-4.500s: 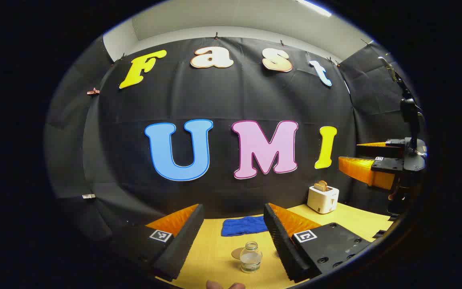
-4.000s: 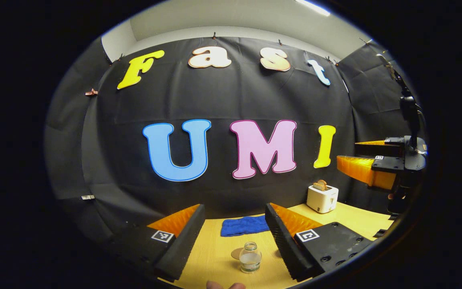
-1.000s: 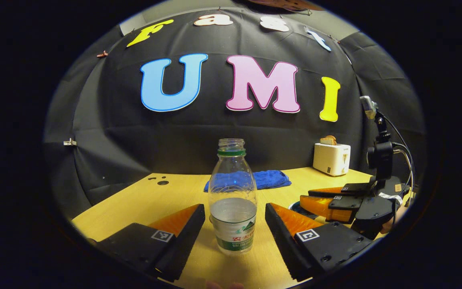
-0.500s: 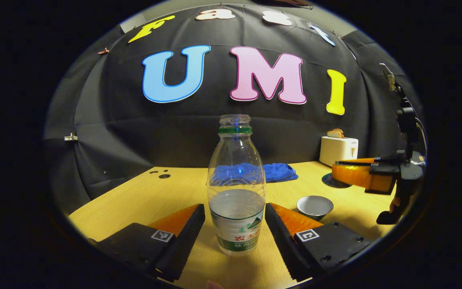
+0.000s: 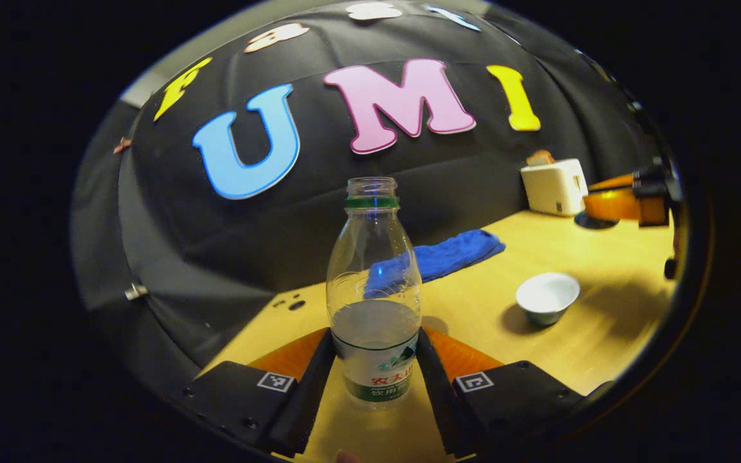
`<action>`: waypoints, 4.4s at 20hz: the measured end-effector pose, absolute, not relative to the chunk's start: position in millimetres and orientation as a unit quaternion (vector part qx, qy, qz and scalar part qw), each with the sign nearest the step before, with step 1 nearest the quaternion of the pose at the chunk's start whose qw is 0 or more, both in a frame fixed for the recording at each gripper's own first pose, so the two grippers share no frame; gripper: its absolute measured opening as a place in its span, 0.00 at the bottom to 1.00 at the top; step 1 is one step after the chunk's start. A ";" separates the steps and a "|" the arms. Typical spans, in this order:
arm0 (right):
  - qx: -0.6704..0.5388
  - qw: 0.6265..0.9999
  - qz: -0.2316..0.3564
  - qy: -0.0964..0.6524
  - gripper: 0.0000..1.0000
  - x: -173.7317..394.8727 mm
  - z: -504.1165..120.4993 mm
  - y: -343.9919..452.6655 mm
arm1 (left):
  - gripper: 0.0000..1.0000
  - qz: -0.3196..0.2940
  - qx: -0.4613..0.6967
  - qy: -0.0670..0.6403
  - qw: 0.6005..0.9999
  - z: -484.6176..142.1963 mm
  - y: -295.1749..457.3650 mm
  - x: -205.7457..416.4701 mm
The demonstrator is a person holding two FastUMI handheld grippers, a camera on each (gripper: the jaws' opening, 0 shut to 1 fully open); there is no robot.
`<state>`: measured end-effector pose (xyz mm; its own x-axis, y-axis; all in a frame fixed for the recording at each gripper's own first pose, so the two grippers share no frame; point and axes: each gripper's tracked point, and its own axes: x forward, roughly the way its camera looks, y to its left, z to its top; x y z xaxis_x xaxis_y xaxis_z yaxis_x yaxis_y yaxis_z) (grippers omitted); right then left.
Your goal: Open the teacup lid with one hand, grasp the water bottle and pour water into the teacup with the other hand; after pouring, place the water bottle on the coaster and then close the teacup lid.
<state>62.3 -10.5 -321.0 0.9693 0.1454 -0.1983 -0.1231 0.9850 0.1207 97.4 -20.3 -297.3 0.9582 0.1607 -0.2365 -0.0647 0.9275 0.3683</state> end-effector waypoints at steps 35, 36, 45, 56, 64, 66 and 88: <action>0.051 0.993 0.029 0.100 0.26 49.3 -332.6 -74.0 | 0.75 0.000 0.705 0.107 0.701 -300.2 -50.8 149.6; 0.049 0.993 0.028 0.099 0.26 49.1 -332.9 -74.9 | 0.75 0.000 0.710 0.104 0.697 -299.7 -51.4 148.0; 0.040 0.994 0.031 0.099 0.31 42.2 -334.1 -71.6 | 0.75 -0.007 0.738 0.079 0.670 -297.9 -59.4 148.9; 0.030 0.995 0.027 0.091 0.26 38.2 -327.3 -73.6 | 0.76 -0.011 0.751 0.058 0.658 -291.3 -65.9 149.8; 0.028 0.995 0.029 0.087 0.26 37.0 -323.8 -72.8 | 0.76 -0.009 0.769 0.042 0.637 -285.5 -64.9 150.1; 0.027 0.996 0.029 0.085 0.26 37.0 -322.6 -72.5 | 0.75 -0.010 0.774 0.034 0.633 -282.1 -65.3 150.8; 0.010 0.996 0.030 0.079 0.26 40.6 -321.5 -75.1 | 0.75 -0.016 0.812 -0.042 0.582 -247.7 -73.6 171.0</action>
